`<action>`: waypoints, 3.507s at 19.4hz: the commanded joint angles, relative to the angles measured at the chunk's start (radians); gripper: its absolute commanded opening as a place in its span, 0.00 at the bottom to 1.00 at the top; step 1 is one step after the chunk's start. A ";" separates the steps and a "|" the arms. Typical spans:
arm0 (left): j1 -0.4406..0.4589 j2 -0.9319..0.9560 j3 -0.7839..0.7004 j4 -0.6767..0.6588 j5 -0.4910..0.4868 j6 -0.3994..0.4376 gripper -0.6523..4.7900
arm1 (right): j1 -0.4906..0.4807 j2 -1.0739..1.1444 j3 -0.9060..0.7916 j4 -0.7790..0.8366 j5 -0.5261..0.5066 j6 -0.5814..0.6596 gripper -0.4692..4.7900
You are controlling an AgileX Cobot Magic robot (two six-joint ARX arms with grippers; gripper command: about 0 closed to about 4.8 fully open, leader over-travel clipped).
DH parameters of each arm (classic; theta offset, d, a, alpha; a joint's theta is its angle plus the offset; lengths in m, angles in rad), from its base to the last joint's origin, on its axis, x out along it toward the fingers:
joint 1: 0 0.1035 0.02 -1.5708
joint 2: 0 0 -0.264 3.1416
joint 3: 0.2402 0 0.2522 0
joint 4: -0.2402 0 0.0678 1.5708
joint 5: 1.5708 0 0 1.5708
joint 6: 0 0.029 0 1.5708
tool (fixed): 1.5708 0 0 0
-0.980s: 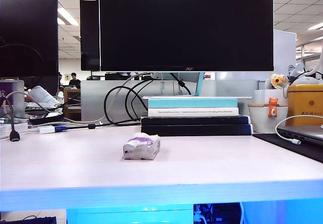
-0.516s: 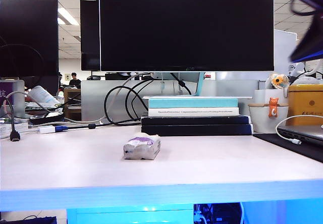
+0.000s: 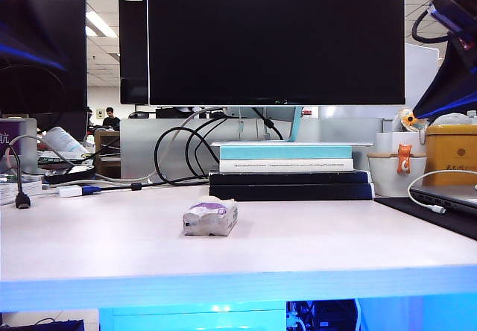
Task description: Pick up a packet of tissues from the table with the left hand, then take a tissue from it with the right hand.
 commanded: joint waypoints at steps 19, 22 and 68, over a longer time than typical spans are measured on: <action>-0.379 0.773 0.001 0.776 -0.265 -0.121 1.00 | 0.000 -0.002 0.007 0.017 0.011 -0.028 0.08; -0.379 0.808 0.002 0.796 -0.301 -0.131 1.00 | -0.001 -0.002 0.007 0.018 0.051 -0.030 0.08; -0.371 0.697 0.187 0.466 0.352 0.477 0.51 | -0.002 -0.002 0.006 0.033 -0.592 -0.027 0.38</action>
